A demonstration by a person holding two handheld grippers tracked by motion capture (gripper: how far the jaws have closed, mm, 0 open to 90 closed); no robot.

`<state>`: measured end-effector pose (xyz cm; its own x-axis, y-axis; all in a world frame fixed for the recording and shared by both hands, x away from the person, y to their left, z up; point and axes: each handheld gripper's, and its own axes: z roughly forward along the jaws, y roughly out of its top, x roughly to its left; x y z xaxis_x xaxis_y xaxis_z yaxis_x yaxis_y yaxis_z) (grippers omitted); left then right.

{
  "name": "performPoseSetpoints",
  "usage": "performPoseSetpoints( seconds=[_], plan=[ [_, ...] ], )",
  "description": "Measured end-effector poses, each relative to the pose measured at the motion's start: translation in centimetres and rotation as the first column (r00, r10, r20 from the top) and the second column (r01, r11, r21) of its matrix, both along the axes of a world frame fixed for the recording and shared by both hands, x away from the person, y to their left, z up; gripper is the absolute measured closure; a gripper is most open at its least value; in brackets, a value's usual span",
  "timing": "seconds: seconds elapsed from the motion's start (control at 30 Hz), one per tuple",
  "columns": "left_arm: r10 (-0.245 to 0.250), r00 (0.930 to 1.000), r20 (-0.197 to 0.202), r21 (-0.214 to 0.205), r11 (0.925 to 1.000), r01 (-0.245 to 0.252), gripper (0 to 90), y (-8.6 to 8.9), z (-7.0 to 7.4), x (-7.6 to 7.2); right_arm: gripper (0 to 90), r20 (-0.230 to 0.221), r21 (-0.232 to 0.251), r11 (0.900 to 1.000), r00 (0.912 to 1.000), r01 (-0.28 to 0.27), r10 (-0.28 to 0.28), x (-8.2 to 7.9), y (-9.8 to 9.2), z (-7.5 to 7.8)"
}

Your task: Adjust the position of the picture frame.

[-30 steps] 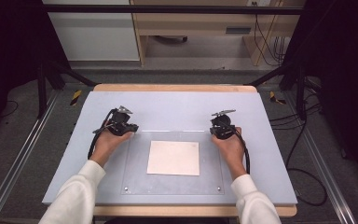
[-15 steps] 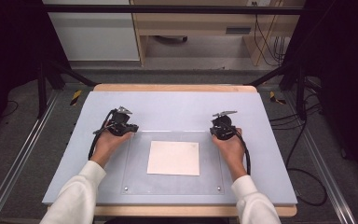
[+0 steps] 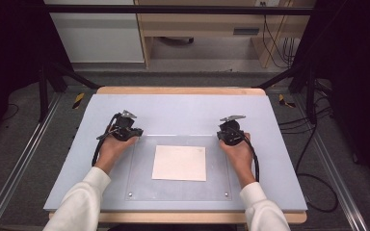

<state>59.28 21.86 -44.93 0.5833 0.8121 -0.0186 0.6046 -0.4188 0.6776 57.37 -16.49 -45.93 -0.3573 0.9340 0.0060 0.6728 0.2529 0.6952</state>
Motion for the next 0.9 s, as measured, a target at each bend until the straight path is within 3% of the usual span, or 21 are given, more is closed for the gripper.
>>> performPoseSetpoints(
  seconds=[0.17, 0.23, 0.47, 0.63, 0.9],
  plan=[
    [0.043, 0.9987, 0.028, -0.010, 0.9991, -0.042, 83.5, -0.2, -0.2, -0.5, 82.1, 0.019, 0.001, 1.0000, 0.9998, 0.002, -0.002, 0.0, -0.1, -0.1],
    [0.075, 0.9957, 0.054, -0.032, 0.9968, -0.073, 83.2, -0.2, -0.5, -0.8, 80.6, 0.064, 0.017, 0.9998, 0.9979, 0.003, -0.004, -0.2, -0.2, -0.2],
    [0.101, 0.9901, 0.097, -0.056, 0.9938, -0.096, 80.9, -0.2, -0.9, -1.2, 79.2, 0.139, 0.025, 0.9996, 0.9903, -0.015, 0.011, -0.4, -0.3, 0.1],
    [0.117, 0.9859, 0.119, -0.079, 0.9910, -0.108, 81.0, -0.2, -1.1, -1.5, 81.0, 0.163, 0.022, 0.9994, 0.9863, -0.026, 0.023, -0.5, -0.3, 0.2],
    [0.133, 0.9700, 0.203, -0.121, 0.9865, -0.110, 81.2, -0.2, -0.8, -2.1, 84.3, 0.184, 0.023, 0.9988, 0.9821, -0.043, 0.038, -0.7, -0.3, 0.1]
  ],
)
